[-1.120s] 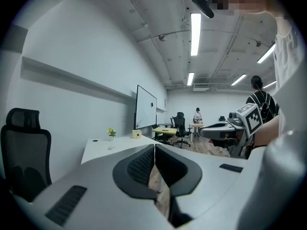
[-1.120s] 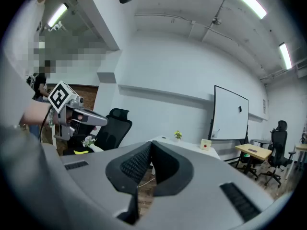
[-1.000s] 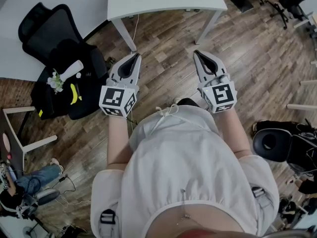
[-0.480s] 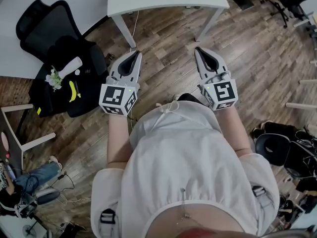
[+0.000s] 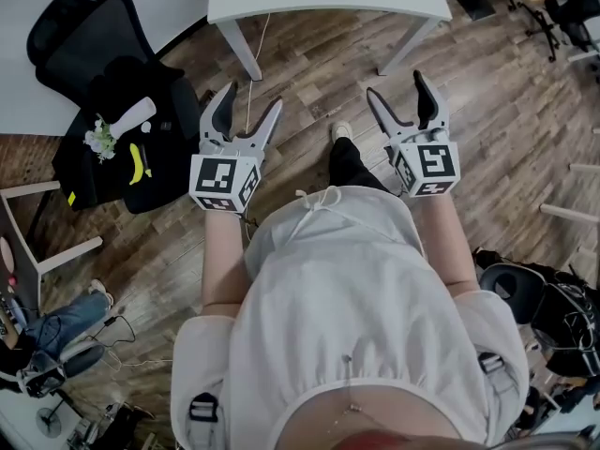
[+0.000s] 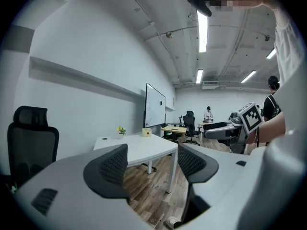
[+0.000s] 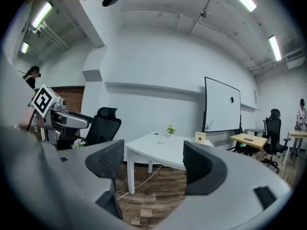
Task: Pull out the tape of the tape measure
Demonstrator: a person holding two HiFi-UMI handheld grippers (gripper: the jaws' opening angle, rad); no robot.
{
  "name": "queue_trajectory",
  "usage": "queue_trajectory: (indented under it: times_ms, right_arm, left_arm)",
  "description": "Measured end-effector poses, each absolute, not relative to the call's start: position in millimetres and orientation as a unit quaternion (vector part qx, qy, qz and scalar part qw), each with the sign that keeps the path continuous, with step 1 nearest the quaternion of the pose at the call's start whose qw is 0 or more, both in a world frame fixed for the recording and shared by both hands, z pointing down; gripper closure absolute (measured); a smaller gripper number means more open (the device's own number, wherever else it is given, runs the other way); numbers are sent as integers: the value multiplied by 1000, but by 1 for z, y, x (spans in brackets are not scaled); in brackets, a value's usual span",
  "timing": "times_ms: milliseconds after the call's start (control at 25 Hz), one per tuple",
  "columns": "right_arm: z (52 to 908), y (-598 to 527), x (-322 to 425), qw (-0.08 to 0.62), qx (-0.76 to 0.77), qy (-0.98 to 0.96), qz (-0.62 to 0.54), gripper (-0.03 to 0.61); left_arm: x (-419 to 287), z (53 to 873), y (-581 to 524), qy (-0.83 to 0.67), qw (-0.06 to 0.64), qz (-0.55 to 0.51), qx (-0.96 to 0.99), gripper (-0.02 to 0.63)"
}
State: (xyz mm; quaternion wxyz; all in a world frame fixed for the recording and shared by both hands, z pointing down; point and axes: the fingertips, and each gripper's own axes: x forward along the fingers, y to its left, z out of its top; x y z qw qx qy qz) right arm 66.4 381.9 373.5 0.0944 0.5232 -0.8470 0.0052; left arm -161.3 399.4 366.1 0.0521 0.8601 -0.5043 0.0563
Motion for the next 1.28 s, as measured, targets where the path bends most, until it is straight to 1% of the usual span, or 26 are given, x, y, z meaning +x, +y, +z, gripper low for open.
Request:
queue_trajectory:
  times_ms: [280, 760, 1000, 1280]
  right_arm:
    - [386, 305, 72, 92, 496, -863, 16, 196]
    - [383, 106, 98, 101, 441, -892, 18, 197]
    - [393, 46, 105, 116, 418, -901, 28, 198]
    - [416, -14, 96, 134, 411, -900, 57, 198]
  left_arm:
    - [-156, 372, 333, -530, 57, 74, 843, 290]
    - [-121, 368, 148, -569, 63, 91, 815, 290]
    - [-105, 379, 92, -573, 79, 111, 808, 290]
    - [-113, 407, 28, -559, 98, 151, 809, 290]
